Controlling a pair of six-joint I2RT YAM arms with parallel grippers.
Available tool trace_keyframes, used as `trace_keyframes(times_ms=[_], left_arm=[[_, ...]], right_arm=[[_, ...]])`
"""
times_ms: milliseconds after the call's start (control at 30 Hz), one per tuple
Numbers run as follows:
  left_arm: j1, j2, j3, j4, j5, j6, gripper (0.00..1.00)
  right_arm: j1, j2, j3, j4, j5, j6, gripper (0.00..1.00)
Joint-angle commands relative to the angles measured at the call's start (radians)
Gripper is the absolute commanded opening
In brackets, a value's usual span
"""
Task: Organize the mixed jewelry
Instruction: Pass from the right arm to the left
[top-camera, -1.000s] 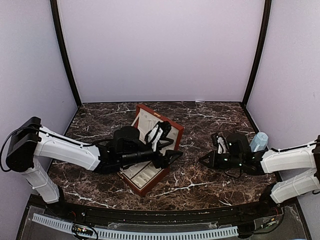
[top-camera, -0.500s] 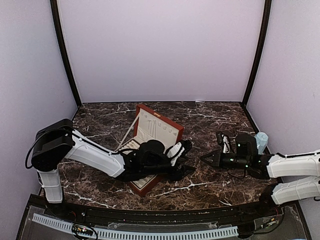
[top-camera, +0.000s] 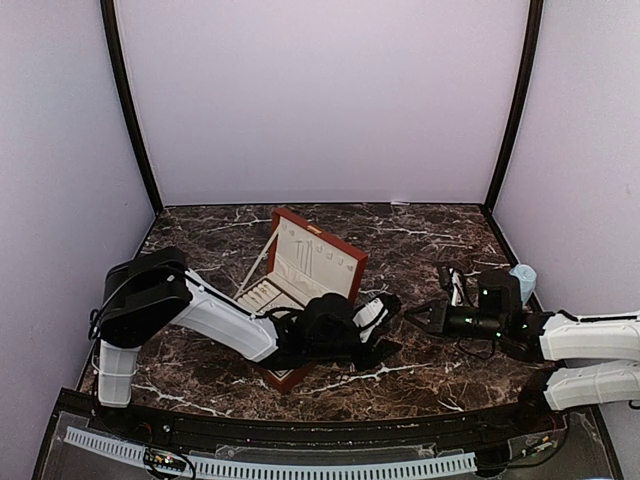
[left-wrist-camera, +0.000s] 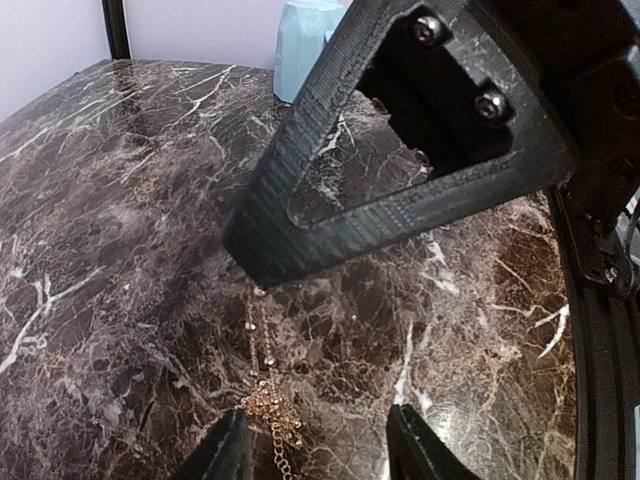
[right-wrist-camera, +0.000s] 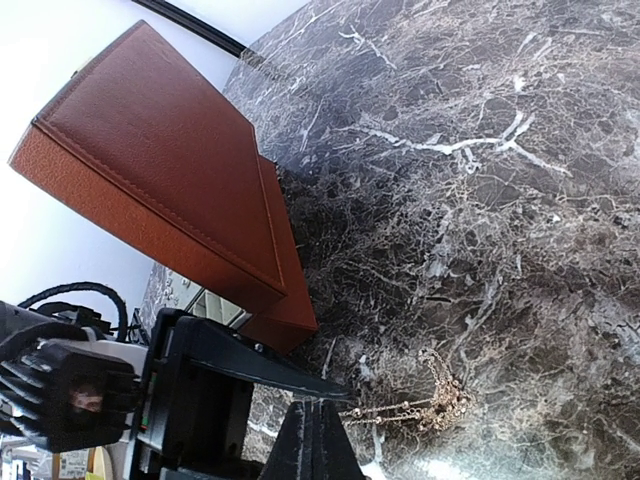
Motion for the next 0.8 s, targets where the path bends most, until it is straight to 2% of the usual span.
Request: trace_keyframes(times_ms=[0,100,500,767], left_arm=[[-0.006,0.022,0.048,-0.004,-0.028,0.005,0.47],[-0.006,0.036,0.059,0.007,-0.026,0.01,0.4],[-0.01,0.11,0.117,-0.003,-0.033,0.039,0.33],[-0.013,0.147,0.17,-0.032,-0.086,0.058,0.21]], right_arm=[[-0.007,-0.011,-0.02,0.032,-0.01,0.008,0.0],[-0.006,-0.013,-0.02,0.033,-0.009,0.008,0.0],[-0.007,-0.013,-0.023,0.04,-0.011,0.012,0.0],[-0.006,-0.008,-0.025,0.048,-0.014,0.013,0.0]])
